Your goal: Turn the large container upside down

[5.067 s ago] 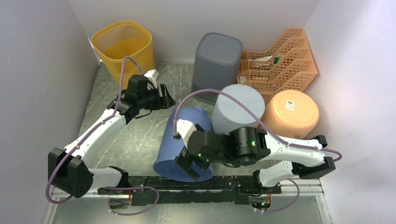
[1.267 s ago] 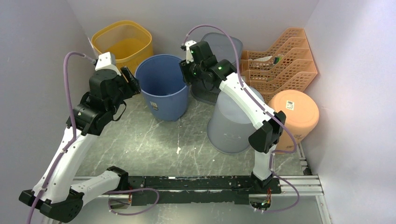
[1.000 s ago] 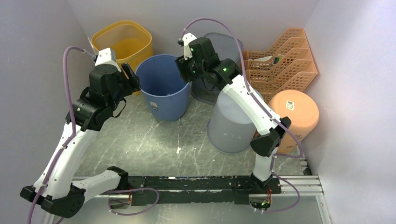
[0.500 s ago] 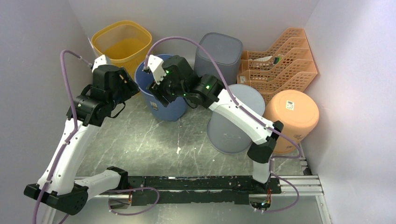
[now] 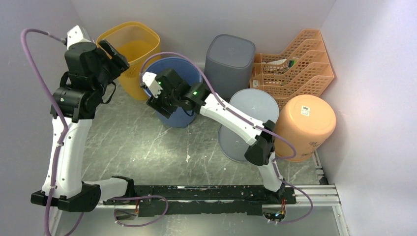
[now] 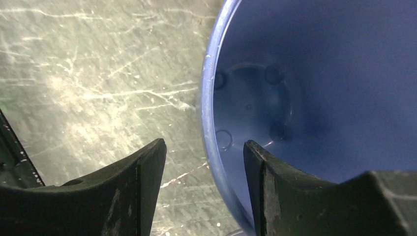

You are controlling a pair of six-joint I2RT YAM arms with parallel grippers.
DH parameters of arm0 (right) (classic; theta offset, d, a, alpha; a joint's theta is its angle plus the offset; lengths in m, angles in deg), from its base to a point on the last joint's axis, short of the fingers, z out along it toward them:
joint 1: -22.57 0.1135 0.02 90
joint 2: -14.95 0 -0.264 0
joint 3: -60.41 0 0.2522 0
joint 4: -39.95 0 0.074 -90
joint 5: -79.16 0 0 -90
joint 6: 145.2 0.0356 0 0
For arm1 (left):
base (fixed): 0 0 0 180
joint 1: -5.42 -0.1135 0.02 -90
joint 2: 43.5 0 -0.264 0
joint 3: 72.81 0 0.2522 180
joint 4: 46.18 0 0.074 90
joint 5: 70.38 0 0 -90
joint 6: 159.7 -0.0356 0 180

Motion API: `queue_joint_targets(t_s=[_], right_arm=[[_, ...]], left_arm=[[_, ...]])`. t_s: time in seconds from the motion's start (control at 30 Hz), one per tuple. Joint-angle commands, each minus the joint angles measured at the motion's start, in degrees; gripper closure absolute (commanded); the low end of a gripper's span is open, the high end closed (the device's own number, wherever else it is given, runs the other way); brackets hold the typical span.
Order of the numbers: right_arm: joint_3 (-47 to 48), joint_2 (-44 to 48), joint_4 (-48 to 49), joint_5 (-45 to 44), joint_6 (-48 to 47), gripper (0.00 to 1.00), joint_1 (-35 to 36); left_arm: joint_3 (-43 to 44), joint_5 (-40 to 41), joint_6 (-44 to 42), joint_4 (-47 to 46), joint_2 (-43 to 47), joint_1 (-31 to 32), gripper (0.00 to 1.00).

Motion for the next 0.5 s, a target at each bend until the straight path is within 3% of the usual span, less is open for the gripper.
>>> queue_joint_targets(t_s=[0.0, 0.27, 0.33, 0.47], right_arm=[[1.3, -2.2, 1.2, -1.1, -1.4, 0.40, -0.8], [-0.4, -2.2, 1.9, 1.7, 1.8, 0.50, -4.1], [0.6, -2.7, 1.3, 3.6, 2.9, 0.59, -4.8], [4.4, -4.4, -1.0, 9.1, 4.2, 0.89, -5.3]], left_arm=[[5.0, -1.7, -3.9, -5.8, -1.7, -0.4, 0.24], [-5.3, -4.3, -7.2, -28.7, 8.7, -0.4, 0.24], [-6.5, -7.3, -7.7, -32.3, 9.7, -0.4, 0.25], [-9.1, -11.3, -7.1, -36.8, 11.3, -0.4, 0.25]])
